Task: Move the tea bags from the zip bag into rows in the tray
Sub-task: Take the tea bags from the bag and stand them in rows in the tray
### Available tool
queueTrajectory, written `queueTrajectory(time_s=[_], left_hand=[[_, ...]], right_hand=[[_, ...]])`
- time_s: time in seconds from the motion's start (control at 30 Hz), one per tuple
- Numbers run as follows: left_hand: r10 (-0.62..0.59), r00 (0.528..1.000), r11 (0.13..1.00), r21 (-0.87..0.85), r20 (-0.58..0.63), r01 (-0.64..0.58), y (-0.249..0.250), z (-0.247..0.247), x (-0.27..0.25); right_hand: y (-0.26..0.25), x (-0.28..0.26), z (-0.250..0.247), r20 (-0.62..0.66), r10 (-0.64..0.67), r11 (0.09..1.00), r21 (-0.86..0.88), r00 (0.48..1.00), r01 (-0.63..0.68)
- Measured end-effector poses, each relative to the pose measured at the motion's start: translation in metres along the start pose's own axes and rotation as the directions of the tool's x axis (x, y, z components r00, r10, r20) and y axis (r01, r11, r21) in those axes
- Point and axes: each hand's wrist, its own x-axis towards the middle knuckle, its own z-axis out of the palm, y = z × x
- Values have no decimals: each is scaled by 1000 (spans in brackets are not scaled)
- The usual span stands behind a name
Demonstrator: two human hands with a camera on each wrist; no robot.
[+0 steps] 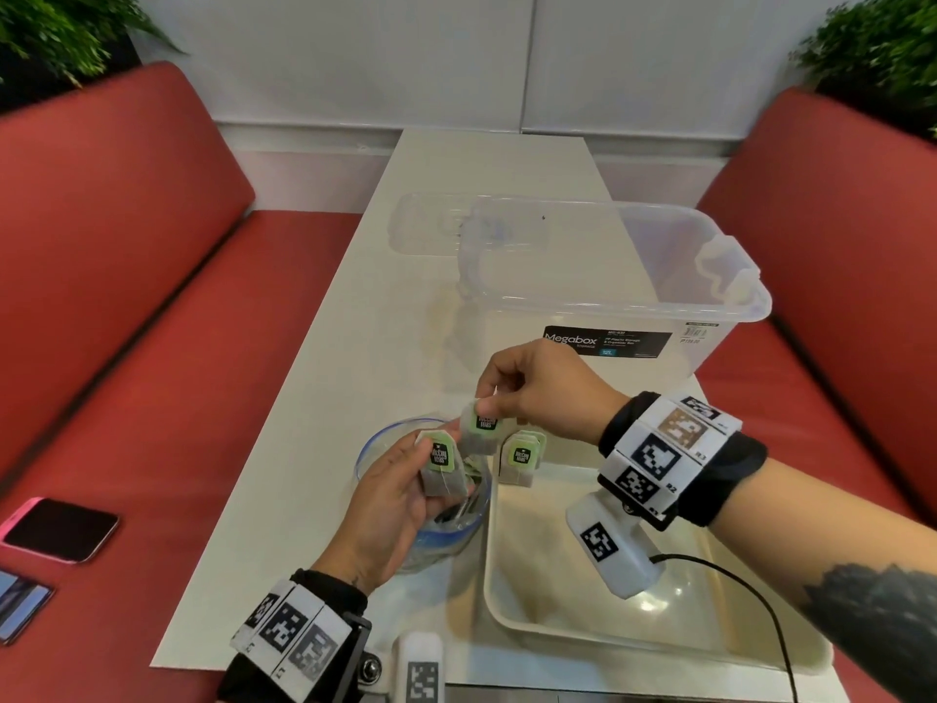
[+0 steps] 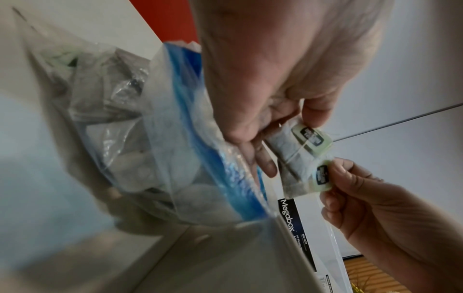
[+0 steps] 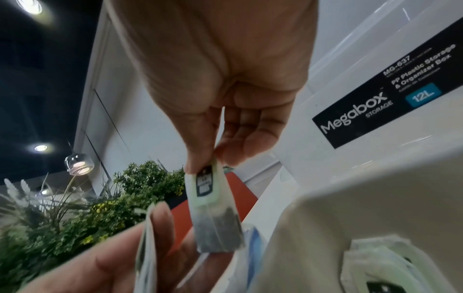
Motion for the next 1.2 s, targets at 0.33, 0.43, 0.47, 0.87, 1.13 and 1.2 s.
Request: queueTrajectory(time_s=[0.33, 0.43, 0.47, 0.87, 1.13, 1.2], left_hand=[[66, 997, 998, 16, -46, -65, -6, -3, 3], [57, 997, 998, 14, -55, -56, -7, -3, 4], [53, 997, 999, 15, -58, -53, -7, -2, 4], [46, 997, 996, 75, -60, -41, -8, -2, 3], [59, 996, 991, 125, -61, -51, -10, -1, 5], [66, 996, 990, 127, -60, -58, -10, 0, 5]], right_hand=[[21, -6, -20, 65, 143, 872, -480, 988, -95], [29, -3, 1, 112, 171, 781, -622, 979, -65], [31, -3, 6, 123, 172, 754, -655, 978, -50], [43, -3, 26, 131, 107, 632, -774, 986, 35], [27, -7, 10, -40, -3, 734, -679, 999, -25], [16, -8, 6, -29, -31, 843, -538, 999, 10]])
